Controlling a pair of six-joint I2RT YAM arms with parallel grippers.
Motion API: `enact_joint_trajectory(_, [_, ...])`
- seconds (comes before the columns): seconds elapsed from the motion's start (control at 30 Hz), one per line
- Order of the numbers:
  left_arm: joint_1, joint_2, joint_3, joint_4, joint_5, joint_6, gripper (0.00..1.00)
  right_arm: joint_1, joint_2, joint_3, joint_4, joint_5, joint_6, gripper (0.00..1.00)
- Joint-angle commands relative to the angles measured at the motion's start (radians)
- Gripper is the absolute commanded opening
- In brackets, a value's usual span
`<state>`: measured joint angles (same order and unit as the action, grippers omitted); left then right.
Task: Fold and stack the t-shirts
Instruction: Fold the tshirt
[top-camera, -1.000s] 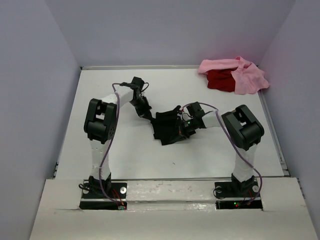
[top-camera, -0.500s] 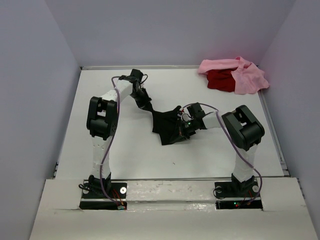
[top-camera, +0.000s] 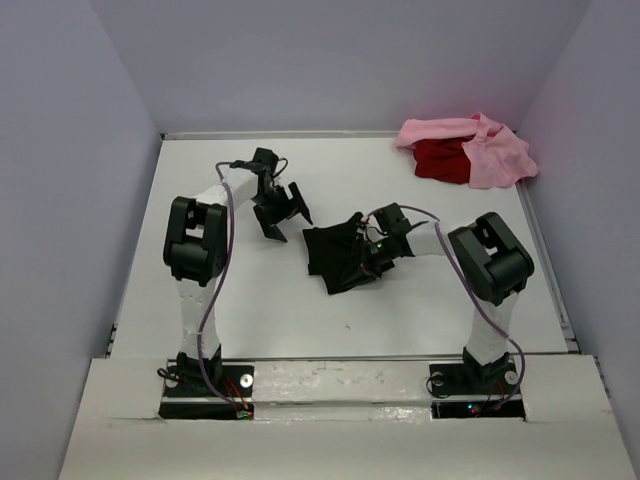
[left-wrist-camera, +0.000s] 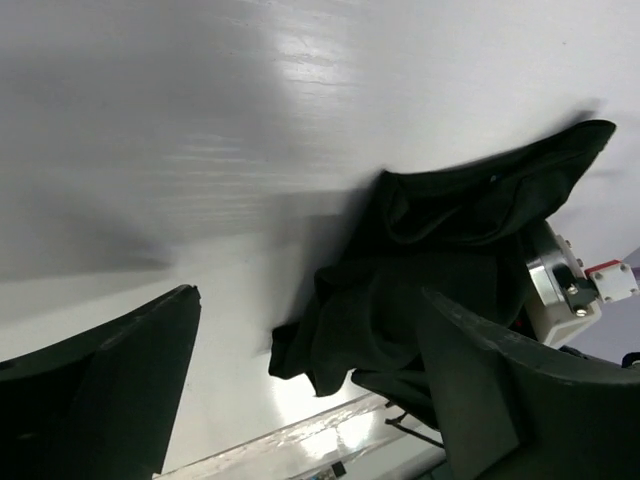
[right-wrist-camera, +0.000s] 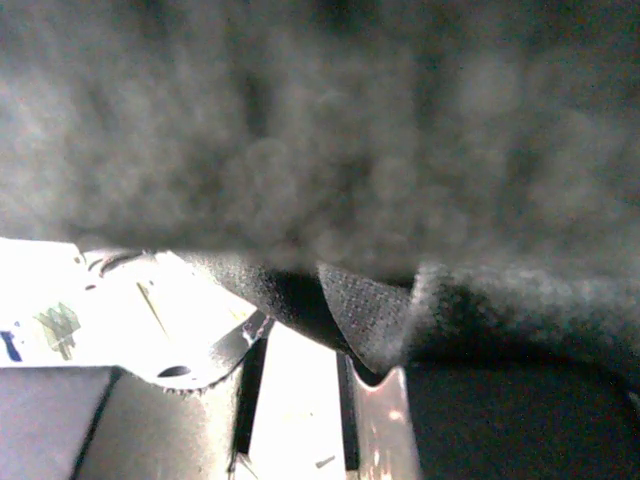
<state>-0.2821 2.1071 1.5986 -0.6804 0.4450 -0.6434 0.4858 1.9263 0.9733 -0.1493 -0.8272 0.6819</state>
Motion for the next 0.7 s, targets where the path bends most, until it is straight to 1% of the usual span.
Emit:
enact_joint_trajectory(0.0, [0.004, -0.136, -0.017, -0.002, 0.027, 0.011, 0.99, 0.008, -0.003, 0.039, -0.082, 0.050, 0.022, 0.28])
enact_joint_trajectory(0.07, [0.004, -0.166, -0.026, -0.018, 0.030, 0.011, 0.99, 0.008, -0.001, 0.056, -0.079, 0.039, 0.031, 0.29])
enact_joint_trajectory(0.1, [0.006, -0.177, -0.032, -0.021, 0.034, 0.011, 0.99, 0.008, -0.001, 0.062, -0.079, 0.033, 0.036, 0.33])
enact_joint_trajectory(0.17, [0.004, -0.206, -0.045, -0.027, 0.041, 0.013, 0.99, 0.008, -0.009, 0.085, -0.072, 0.001, 0.051, 0.38])
enact_joint_trajectory(0.2, [0.004, -0.216, -0.046, -0.030, 0.043, 0.013, 0.99, 0.008, -0.016, 0.096, -0.070, -0.010, 0.057, 0.40])
enact_joint_trajectory(0.27, [0.004, -0.232, -0.055, -0.044, 0.038, 0.019, 0.99, 0.008, -0.041, 0.117, -0.072, -0.032, 0.076, 0.41])
enact_joint_trajectory(0.33, [0.004, -0.245, -0.066, -0.047, 0.034, 0.024, 0.99, 0.008, -0.059, 0.154, -0.073, -0.046, 0.090, 0.47])
enact_joint_trajectory(0.37, [0.004, -0.255, -0.086, -0.044, 0.034, 0.024, 0.99, 0.008, -0.075, 0.166, -0.073, -0.053, 0.106, 0.53])
enact_joint_trajectory(0.5, [0.003, -0.280, -0.149, -0.021, 0.041, 0.021, 0.99, 0.008, -0.110, 0.248, -0.081, -0.072, 0.127, 0.53])
enact_joint_trajectory(0.57, [-0.003, -0.298, -0.187, -0.004, 0.044, 0.016, 0.99, 0.008, -0.118, 0.332, -0.127, -0.056, 0.095, 0.54])
enact_joint_trajectory(0.6, [-0.006, -0.306, -0.199, 0.002, 0.044, 0.014, 0.99, 0.008, -0.116, 0.369, -0.186, -0.047, 0.079, 0.54])
enact_joint_trajectory(0.63, [-0.008, -0.314, -0.213, 0.014, 0.046, 0.013, 0.99, 0.008, -0.113, 0.443, -0.217, -0.033, 0.061, 0.54])
enact_joint_trajectory(0.67, [-0.011, -0.326, -0.236, 0.018, 0.047, 0.010, 0.99, -0.002, -0.110, 0.481, -0.242, -0.026, 0.030, 0.54])
